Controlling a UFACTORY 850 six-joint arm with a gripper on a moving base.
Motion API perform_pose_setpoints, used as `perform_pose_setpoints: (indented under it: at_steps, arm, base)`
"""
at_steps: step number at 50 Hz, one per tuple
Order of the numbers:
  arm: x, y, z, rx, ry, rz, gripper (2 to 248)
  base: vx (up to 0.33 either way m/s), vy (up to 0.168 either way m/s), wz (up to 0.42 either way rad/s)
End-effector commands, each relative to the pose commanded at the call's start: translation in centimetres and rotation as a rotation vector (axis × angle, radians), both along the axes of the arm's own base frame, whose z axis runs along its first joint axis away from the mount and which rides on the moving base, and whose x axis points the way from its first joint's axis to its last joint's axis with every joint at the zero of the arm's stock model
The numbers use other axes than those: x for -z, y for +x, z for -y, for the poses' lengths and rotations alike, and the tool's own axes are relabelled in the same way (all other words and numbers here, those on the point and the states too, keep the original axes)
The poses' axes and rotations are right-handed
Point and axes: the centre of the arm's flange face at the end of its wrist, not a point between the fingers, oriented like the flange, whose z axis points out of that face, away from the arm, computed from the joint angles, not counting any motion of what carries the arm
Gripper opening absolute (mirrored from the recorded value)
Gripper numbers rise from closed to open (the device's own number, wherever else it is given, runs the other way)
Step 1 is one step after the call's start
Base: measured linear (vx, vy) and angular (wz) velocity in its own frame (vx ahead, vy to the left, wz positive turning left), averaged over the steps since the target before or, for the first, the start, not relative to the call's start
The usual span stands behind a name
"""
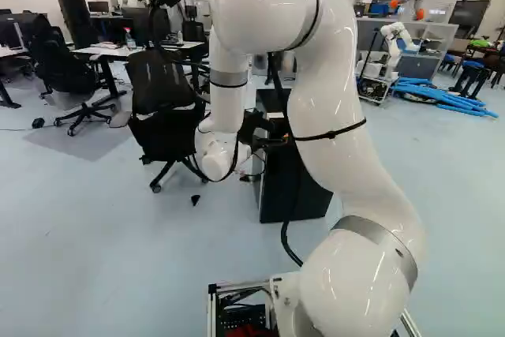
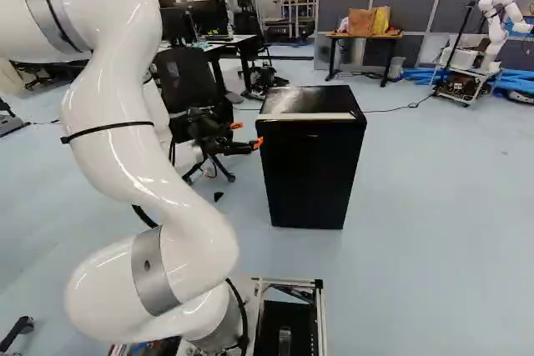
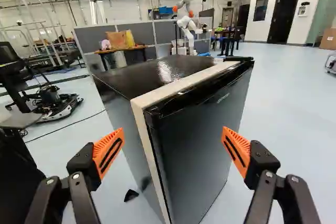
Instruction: Grab a drink from the fridge
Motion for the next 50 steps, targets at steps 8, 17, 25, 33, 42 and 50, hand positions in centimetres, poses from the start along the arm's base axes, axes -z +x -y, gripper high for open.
perform_pose_setpoints:
  at_steps: [8,17,25,33,42,50]
  arm:
    - [0.0,0.4,0.0,0.017,0.004,0.005,247]
    - [0.1,0.8,0.0,0.036,0.009,0.009,247]
    - [0.1,1.2,0.1,0.053,0.013,0.013,247]
    - [0.1,1.5,0.1,0.069,0.017,0.017,247]
    - [0.2,1.9,0.1,0.088,0.023,0.02,247]
    - [0.3,2.2,0.1,0.104,0.032,0.02,247]
  base:
    - [0.0,0.0,0.0]
    - [0.0,0.0,0.0]
    - [0.0,0.0,0.0]
    - [0.0,0.0,0.0]
    - [0.0,0.0,0.0]
    - [0.0,0.0,0.0]
